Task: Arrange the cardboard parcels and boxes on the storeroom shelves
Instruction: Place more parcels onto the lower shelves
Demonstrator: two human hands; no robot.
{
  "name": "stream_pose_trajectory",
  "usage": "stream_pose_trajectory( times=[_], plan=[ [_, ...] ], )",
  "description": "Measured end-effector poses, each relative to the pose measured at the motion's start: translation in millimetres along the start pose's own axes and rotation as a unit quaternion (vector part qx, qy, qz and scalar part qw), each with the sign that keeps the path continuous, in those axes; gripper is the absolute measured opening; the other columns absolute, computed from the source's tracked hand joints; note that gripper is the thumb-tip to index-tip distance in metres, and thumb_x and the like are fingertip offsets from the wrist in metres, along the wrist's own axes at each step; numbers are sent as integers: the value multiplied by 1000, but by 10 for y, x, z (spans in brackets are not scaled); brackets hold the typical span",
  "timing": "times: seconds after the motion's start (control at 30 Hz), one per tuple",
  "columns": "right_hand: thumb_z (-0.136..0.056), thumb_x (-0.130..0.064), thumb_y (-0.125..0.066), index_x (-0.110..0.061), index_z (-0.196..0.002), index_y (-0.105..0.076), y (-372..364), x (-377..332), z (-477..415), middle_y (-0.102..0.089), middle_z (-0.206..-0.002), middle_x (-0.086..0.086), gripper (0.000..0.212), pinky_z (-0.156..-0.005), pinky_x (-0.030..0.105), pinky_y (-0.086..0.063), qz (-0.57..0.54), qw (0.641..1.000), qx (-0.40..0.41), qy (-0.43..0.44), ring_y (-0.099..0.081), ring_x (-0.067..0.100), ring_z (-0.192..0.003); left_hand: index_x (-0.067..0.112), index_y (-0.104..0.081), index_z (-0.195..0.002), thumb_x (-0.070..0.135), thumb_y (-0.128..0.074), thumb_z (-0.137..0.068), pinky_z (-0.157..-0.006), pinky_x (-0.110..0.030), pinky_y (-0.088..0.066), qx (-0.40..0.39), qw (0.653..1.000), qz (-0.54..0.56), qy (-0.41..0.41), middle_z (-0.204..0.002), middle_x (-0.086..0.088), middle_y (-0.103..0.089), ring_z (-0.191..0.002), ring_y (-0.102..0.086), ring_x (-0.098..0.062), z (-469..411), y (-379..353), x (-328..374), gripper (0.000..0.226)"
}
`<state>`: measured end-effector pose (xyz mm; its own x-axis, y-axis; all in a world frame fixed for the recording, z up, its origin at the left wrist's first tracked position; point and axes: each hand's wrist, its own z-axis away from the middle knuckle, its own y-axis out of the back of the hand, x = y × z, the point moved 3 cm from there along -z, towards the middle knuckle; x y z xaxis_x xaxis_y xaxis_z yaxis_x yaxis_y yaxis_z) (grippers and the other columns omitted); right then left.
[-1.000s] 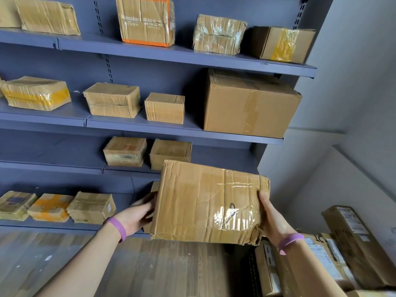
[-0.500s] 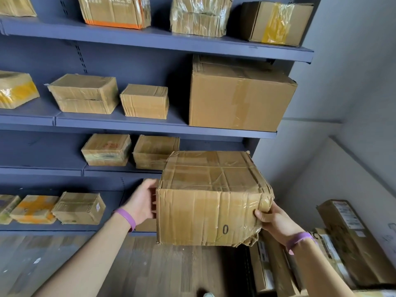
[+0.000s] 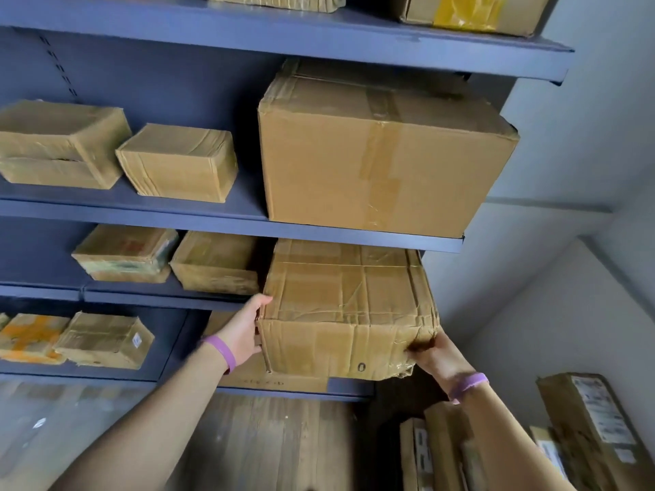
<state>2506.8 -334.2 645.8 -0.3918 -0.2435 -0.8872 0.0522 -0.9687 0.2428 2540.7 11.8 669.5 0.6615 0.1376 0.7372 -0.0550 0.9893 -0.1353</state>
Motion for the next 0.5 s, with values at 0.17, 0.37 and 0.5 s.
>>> stream_pose_trajectory(
  times=[0.17,0.37,0.5],
  plan=[
    [-70,-8,-74,-21,-113,-62,115,74,-601,-75,-100,2,46,-87,60,-54,39,998,38,-29,-69,27,-97,23,-62,-125,44,-52,-100,-81,-40,-45,20,998,58,19,-123,-7,-68,-110,-61,-25,-356,-204,143,34],
    [-77,13,-71,-6,-110,-63,165,-13,-1068,-72,-87,2,39,-72,25,-60,17,997,75,-20,-68,17,-83,14,-62,-123,31,-55,-101,-76,-35,-50,44,989,140,-20,-106,-7,-70,-96,-63,-21,-750,-344,325,29],
    [-77,17,-70,3,-110,-63,191,12,-1365,-69,-80,3,37,-82,38,-60,9,997,73,-29,-67,24,-83,12,-65,-115,26,-53,-100,-77,-34,-51,56,981,180,-32,-95,-8,-70,-88,-64,-21,-992,-393,385,23]
  ],
)
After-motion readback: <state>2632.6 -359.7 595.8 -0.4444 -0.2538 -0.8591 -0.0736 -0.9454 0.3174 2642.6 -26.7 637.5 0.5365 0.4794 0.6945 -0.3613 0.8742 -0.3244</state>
